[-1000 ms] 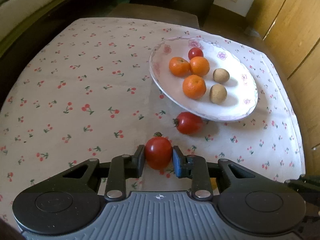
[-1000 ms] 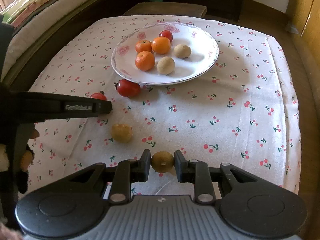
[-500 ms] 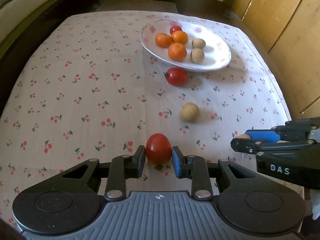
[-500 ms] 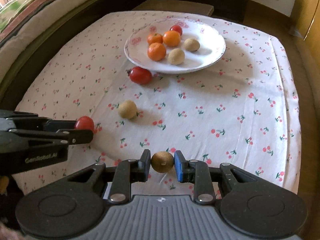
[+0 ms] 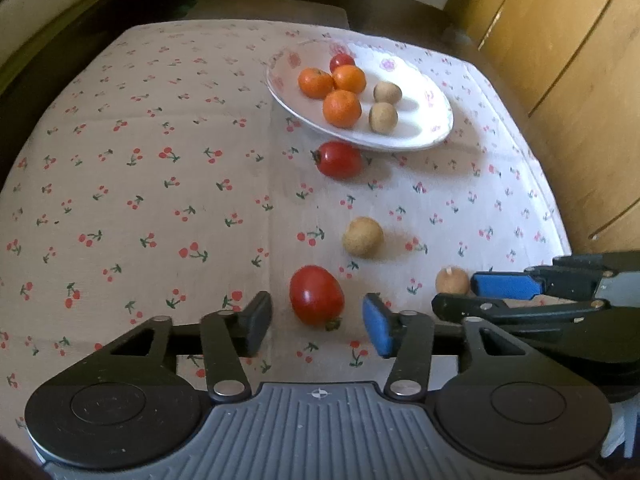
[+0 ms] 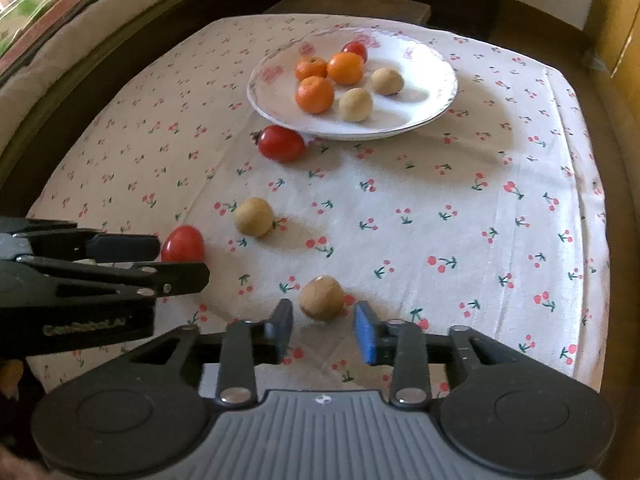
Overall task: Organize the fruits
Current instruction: 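Carry the red tomato and brown fruit over the white bowl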
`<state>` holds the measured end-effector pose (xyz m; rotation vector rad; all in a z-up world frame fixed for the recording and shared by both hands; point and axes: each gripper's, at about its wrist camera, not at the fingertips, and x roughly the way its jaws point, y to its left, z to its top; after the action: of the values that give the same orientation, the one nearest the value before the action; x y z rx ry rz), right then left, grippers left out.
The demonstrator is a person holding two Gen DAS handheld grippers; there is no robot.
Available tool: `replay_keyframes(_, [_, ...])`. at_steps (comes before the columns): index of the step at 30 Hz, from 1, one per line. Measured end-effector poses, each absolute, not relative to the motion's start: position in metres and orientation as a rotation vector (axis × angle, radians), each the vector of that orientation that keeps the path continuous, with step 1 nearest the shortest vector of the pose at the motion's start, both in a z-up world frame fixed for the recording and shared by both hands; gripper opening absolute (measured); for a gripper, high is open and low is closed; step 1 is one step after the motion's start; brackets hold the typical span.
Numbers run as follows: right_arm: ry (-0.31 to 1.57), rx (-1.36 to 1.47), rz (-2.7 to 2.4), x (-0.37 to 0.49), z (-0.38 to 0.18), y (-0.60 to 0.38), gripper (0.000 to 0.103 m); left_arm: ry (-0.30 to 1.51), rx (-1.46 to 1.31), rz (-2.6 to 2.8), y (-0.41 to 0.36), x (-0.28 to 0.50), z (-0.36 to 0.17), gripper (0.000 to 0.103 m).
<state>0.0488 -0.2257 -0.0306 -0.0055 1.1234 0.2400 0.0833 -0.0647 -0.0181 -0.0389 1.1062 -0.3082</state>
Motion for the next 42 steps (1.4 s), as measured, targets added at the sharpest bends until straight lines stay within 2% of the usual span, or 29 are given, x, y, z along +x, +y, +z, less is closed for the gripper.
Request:
replay_keyframes(14, [1.105, 0.029, 0.227, 0.054, -0.024, -0.231, 0.043, 1.111, -0.055, -0.271, -0.074, 0.089, -0.02, 0.061])
replay_keyframes(24, [1.116, 0.002, 0.222, 0.058, -0.032, -0.225, 0.043, 1.122, -0.02, -0.241, -0.077, 0.086, -0.026, 0.052])
replay_keyframes(28, [1.111, -0.035, 0.226, 0.056, -0.035, -0.218, 0.033, 1.115, -0.008, -0.243, -0.079, 0.084, -0.026, 0.052])
replay_keyframes(30, [1.106, -0.044, 0.234, 0.055, -0.034, -0.215, 0.027, 1.106, 0.013, -0.241, -0.081, 0.083, -0.026, 0.047])
replay_keyframes(33, [1.107, -0.049, 0.228, 0.054, -0.034, -0.214, 0.027, 1.099, 0.03, -0.246, -0.084, 0.082, -0.025, 0.04])
replay_keyframes(42, [1.073, -0.016, 0.221, 0.042, -0.018, -0.213, 0.027, 1.089, 0.017, -0.265, -0.084, 0.074, -0.016, 0.039])
